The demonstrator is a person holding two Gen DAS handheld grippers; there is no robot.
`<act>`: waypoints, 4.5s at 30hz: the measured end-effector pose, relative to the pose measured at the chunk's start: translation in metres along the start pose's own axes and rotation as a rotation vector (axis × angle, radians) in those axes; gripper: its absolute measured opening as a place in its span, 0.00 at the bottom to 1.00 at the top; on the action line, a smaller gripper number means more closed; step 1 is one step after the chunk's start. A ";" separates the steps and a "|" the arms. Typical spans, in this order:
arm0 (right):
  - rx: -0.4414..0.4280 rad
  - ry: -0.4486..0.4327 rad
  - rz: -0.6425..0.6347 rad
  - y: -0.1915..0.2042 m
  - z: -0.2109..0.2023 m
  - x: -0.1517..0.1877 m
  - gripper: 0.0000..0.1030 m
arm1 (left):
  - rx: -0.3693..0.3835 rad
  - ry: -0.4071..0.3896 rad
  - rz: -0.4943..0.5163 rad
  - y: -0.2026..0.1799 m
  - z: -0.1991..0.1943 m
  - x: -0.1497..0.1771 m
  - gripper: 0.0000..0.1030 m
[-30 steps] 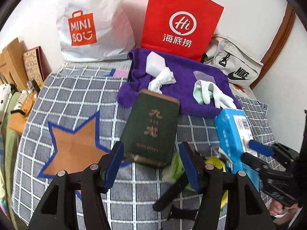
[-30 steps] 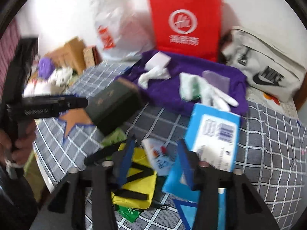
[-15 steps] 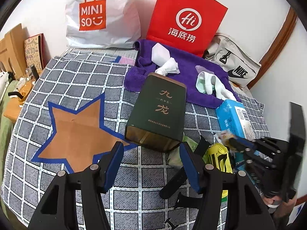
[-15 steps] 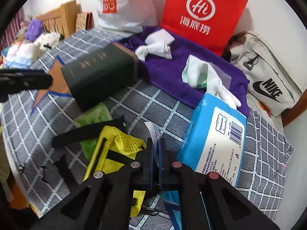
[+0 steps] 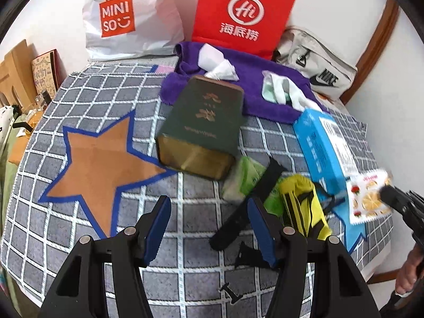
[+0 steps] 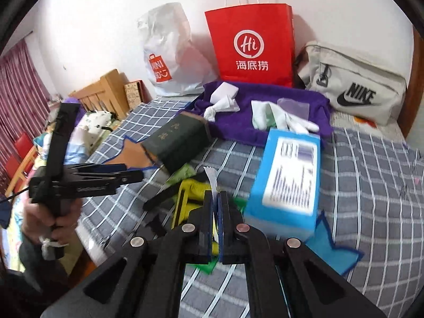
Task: Organize soft objects
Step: 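Grasp the black watch strap with the left tool while the right tool grasps the orange-print snack packet, then carry the watch strap in the left tool while the right tool carries the snack packet toward the towel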
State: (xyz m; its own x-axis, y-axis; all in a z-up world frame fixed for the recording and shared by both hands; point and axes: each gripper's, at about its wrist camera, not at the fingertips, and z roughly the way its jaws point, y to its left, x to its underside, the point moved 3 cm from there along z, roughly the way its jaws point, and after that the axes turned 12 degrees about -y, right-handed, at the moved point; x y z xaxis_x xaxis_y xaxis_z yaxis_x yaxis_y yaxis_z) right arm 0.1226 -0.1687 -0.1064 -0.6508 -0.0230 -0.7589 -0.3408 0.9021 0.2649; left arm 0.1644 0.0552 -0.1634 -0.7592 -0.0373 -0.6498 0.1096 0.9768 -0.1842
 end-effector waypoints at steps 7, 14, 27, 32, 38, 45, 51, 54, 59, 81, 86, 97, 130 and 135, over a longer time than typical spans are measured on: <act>0.014 0.104 0.100 -0.038 -0.002 0.052 0.03 | 0.010 0.006 0.074 -0.015 0.009 0.021 0.56; 0.023 0.162 0.183 -0.079 0.016 0.079 0.09 | 0.018 0.006 0.201 -0.038 0.029 0.023 0.56; 0.082 0.132 0.137 -0.067 0.016 0.086 0.68 | 0.044 0.033 0.227 -0.048 0.043 0.030 0.23; 0.163 0.159 0.056 -0.051 0.032 0.096 0.71 | 0.050 0.029 0.189 -0.038 0.032 0.033 0.23; 0.233 0.142 -0.042 -0.038 0.036 0.104 0.79 | 0.045 0.034 0.170 -0.038 0.043 0.033 0.24; 0.289 0.107 -0.057 -0.046 0.031 0.103 0.52 | 0.062 0.010 0.176 -0.044 0.042 0.032 0.19; 0.253 0.094 -0.008 -0.051 0.024 0.101 0.40 | 0.065 -0.021 0.174 -0.045 0.024 0.029 0.17; 0.218 0.093 0.036 -0.053 0.020 0.099 0.33 | 0.063 -0.030 0.165 -0.044 0.015 0.029 0.17; 0.184 0.110 0.065 -0.052 0.016 0.096 0.03 | 0.070 -0.048 0.149 -0.044 0.003 0.026 0.17; 0.334 0.080 -0.083 -0.008 0.039 0.114 0.63 | 0.060 -0.066 0.145 -0.044 -0.012 0.023 0.17; 0.309 0.067 -0.083 -0.011 0.034 0.114 0.42 | 0.062 -0.070 0.137 -0.042 -0.014 0.022 0.17; 0.240 0.093 -0.041 -0.021 0.026 0.110 0.14 | 0.077 -0.095 0.114 -0.038 -0.024 0.013 0.17; 0.190 -0.119 -0.032 -0.063 0.002 -0.066 0.13 | 0.004 -0.168 0.078 -0.035 -0.023 -0.093 0.17; 0.188 -0.135 -0.034 -0.068 0.012 -0.086 0.13 | -0.003 -0.160 0.068 -0.033 -0.012 -0.102 0.17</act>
State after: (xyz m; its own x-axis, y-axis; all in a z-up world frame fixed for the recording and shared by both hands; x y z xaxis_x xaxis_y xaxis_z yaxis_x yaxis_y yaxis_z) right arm 0.2098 -0.2228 -0.0657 -0.5403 -0.0080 -0.8414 -0.2199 0.9665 0.1320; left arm 0.2307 0.0292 -0.0820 -0.6380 -0.0042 -0.7700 0.1552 0.9787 -0.1340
